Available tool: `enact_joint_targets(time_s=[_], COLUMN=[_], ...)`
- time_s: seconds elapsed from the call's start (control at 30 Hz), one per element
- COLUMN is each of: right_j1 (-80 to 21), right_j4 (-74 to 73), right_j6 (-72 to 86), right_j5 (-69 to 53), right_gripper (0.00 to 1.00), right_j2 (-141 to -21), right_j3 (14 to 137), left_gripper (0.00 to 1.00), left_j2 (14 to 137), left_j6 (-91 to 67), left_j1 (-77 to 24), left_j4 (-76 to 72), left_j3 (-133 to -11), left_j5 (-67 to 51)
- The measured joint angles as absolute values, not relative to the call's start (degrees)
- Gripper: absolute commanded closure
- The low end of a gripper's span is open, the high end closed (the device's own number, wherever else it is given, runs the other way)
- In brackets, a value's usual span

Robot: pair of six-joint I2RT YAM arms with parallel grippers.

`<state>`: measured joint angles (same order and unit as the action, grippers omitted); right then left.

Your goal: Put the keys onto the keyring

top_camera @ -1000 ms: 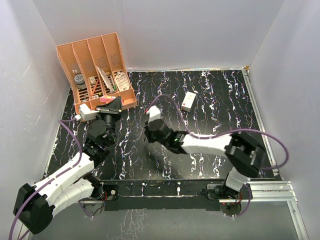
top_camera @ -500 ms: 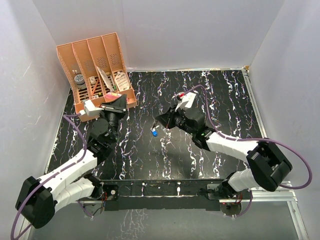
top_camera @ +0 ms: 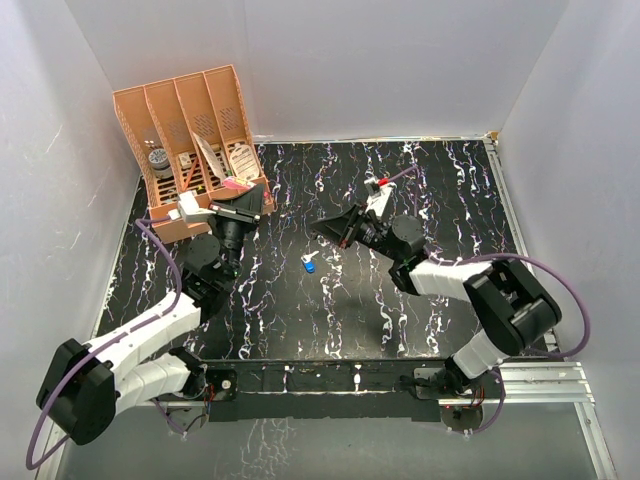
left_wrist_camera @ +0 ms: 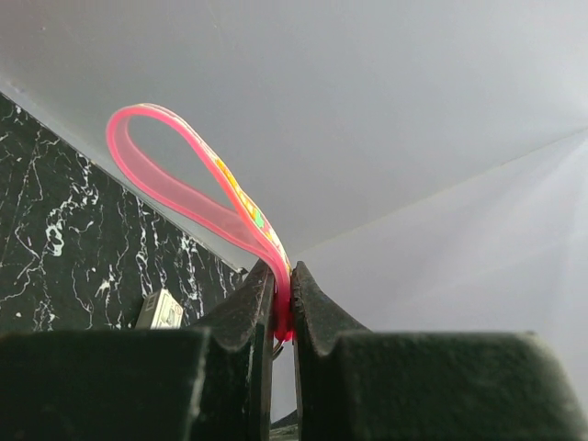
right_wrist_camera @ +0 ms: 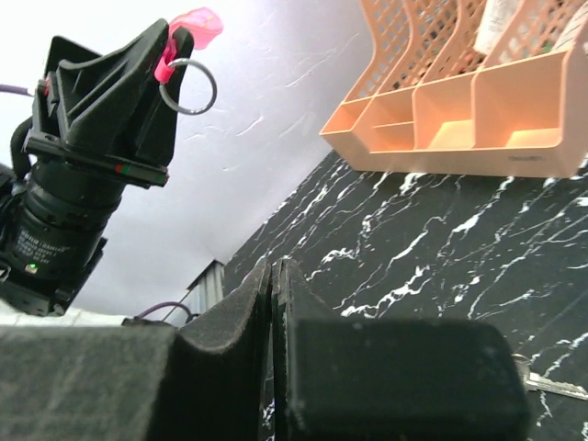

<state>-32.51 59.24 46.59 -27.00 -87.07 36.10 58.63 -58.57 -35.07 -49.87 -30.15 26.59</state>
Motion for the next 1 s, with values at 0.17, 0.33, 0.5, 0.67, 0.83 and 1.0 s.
enact_joint_targets(time_s=[0.17, 0.33, 0.5, 0.67, 0.83, 1.0], right_j1=[-32.1, -32.1, -32.1, -32.1, -32.2, -32.8], right_j4=[66.3, 63.3, 49.8, 37.2, 28.4, 22.1], right_j6=[51.7, 51.0, 45.0, 39.6, 35.7, 33.3], right_j5=[-32.0, -33.4, -31.3, -26.8, -22.1, -18.3], right_gripper=[1.0, 1.0, 1.0, 1.0, 1.0, 1.0], right_j2=[-91.8, -91.9, -87.9, -82.0, -79.4, -79.4], right_j3=[36.1, 36.8, 37.1, 37.1, 36.5, 34.4], left_gripper=[1.0, 1.0, 1.0, 1.0, 1.0, 1.0], left_j2=[60.6, 60.9, 60.9, 61.4, 62.2, 63.9], left_j6=[-59.0, -59.1, -59.0, -59.2, -60.1, -61.2], left_j1=[-35.1, -35.1, -35.1, -35.1, -35.1, -35.1], left_j4=[-51.0, -51.0, -51.0, -51.0, -51.6, -54.3], left_j3=[-30.7, -30.8, -30.8, -31.4, -31.5, -31.5], left_j5=[25.1, 24.6, 24.6, 24.9, 27.6, 30.8])
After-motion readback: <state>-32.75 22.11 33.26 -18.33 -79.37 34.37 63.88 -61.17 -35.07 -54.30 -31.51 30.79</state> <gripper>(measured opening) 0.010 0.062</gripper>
